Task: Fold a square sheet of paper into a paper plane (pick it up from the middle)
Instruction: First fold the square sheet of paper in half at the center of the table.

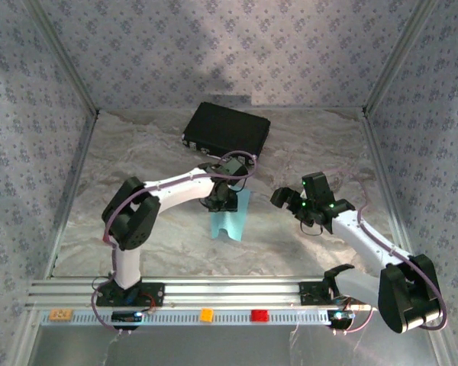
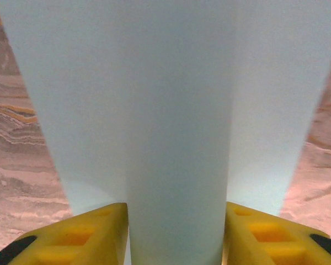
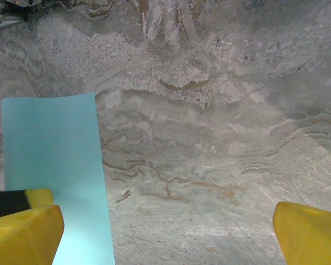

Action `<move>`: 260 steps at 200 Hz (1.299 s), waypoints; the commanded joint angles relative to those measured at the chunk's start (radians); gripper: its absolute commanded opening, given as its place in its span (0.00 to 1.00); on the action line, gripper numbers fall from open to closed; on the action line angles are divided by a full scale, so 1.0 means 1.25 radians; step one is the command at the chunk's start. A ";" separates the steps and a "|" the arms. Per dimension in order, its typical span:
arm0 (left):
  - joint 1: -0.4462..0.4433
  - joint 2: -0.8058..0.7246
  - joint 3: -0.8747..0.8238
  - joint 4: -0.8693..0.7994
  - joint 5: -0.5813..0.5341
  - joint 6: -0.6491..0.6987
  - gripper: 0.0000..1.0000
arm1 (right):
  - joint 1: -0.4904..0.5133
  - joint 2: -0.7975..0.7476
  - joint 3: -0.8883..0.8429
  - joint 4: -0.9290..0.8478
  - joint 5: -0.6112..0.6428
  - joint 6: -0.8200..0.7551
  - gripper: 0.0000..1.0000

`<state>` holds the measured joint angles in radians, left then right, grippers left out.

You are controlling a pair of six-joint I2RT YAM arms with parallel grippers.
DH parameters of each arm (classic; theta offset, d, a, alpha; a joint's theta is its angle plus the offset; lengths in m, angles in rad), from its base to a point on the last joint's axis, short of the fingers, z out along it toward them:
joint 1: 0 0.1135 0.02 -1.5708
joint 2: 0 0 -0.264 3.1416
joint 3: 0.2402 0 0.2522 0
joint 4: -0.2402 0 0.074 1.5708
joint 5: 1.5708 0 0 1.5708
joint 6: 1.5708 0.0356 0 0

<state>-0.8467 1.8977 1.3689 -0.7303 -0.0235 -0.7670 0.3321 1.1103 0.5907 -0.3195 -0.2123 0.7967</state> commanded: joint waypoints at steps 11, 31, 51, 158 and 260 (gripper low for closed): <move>-0.003 -0.066 -0.018 0.067 0.032 0.016 0.41 | -0.007 -0.014 -0.007 -0.038 0.029 0.016 0.99; 0.015 -0.095 -0.043 0.141 0.121 0.004 0.41 | -0.012 -0.025 -0.005 -0.047 0.036 0.018 0.99; 0.045 -0.132 -0.094 0.267 0.251 -0.030 0.41 | -0.021 -0.051 -0.007 -0.054 0.044 0.024 0.99; 0.108 -0.092 -0.378 0.883 0.544 -0.323 0.44 | -0.044 -0.268 -0.130 0.150 -0.024 0.028 0.94; 0.095 -0.059 -0.371 0.676 0.438 -0.196 0.47 | -0.013 -0.186 -0.106 0.174 -0.079 0.003 0.94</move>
<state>-0.7120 1.8202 0.8619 0.2527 0.5838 -1.1076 0.3038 0.8455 0.4362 -0.1081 -0.2726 0.8188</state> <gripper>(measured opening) 0.456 0.939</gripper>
